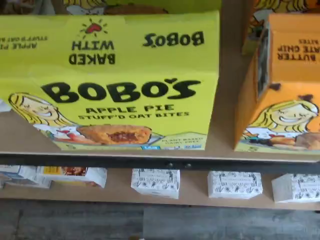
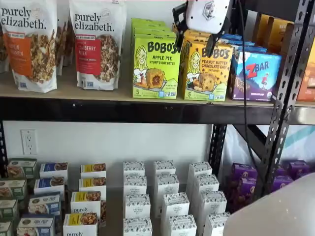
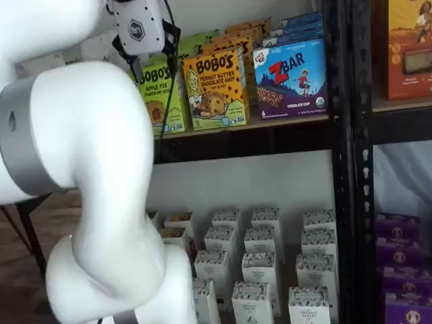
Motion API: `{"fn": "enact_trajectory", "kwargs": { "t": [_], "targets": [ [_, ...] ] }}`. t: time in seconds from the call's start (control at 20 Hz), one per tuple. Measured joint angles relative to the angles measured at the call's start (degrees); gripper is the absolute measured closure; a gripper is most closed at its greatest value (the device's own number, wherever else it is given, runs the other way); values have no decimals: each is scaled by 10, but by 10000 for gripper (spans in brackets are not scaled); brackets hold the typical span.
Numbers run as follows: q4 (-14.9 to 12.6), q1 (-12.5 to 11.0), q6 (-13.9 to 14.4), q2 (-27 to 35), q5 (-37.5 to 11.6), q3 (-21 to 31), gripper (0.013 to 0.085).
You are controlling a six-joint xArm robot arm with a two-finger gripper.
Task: Pick the green box on the top shelf, the fourth from the left
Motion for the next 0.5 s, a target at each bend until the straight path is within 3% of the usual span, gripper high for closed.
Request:
{"fn": "enact_trajectory", "kwargs": {
  "t": [0.5],
  "targets": [
    [20,16,11,36,-37,-29,130]
  ]
}}
